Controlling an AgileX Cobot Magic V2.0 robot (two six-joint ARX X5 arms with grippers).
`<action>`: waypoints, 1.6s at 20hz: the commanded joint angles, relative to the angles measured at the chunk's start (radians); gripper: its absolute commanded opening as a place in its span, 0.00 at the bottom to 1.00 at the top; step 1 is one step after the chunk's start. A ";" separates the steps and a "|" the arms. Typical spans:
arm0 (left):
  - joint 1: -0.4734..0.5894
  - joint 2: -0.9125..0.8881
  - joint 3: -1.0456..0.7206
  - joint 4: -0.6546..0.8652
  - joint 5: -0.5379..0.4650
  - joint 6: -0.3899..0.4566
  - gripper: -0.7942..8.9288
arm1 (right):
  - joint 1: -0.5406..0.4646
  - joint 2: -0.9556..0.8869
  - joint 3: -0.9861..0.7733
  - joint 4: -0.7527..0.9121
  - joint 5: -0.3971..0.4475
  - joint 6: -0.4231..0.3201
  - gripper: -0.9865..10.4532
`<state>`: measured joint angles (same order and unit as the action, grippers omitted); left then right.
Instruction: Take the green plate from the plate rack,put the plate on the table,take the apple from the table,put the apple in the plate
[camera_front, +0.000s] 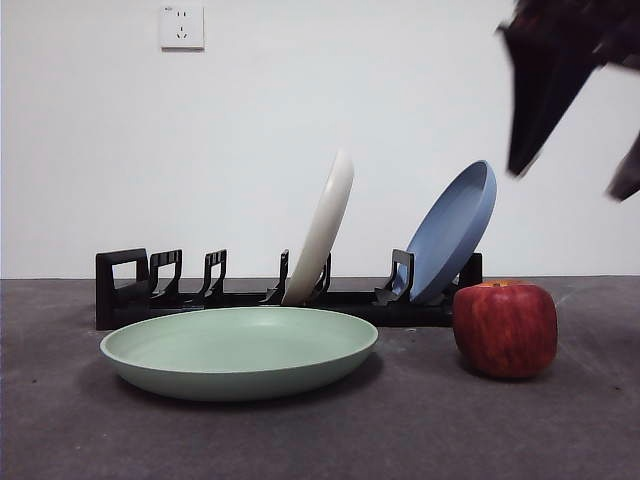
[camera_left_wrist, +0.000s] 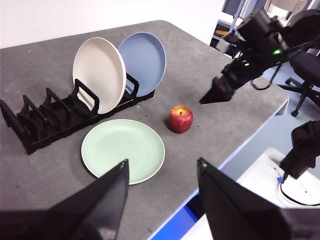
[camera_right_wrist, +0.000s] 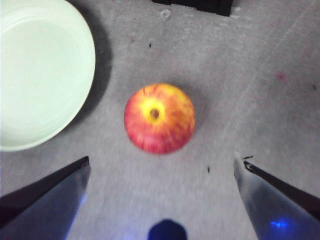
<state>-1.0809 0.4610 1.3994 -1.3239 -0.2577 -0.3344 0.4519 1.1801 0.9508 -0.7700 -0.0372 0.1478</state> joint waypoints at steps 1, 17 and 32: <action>0.001 -0.002 -0.004 0.003 0.003 -0.022 0.32 | 0.002 0.071 -0.005 0.044 0.003 0.006 0.51; 0.001 -0.002 -0.004 0.003 -0.005 -0.023 0.32 | 0.006 0.376 0.023 0.181 0.000 -0.006 0.50; 0.001 -0.002 -0.004 0.003 -0.005 -0.025 0.32 | 0.151 0.386 0.326 0.063 -0.235 0.010 0.08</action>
<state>-1.0809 0.4610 1.3994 -1.3239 -0.2592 -0.3523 0.5972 1.5612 1.2755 -0.7055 -0.2619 0.1501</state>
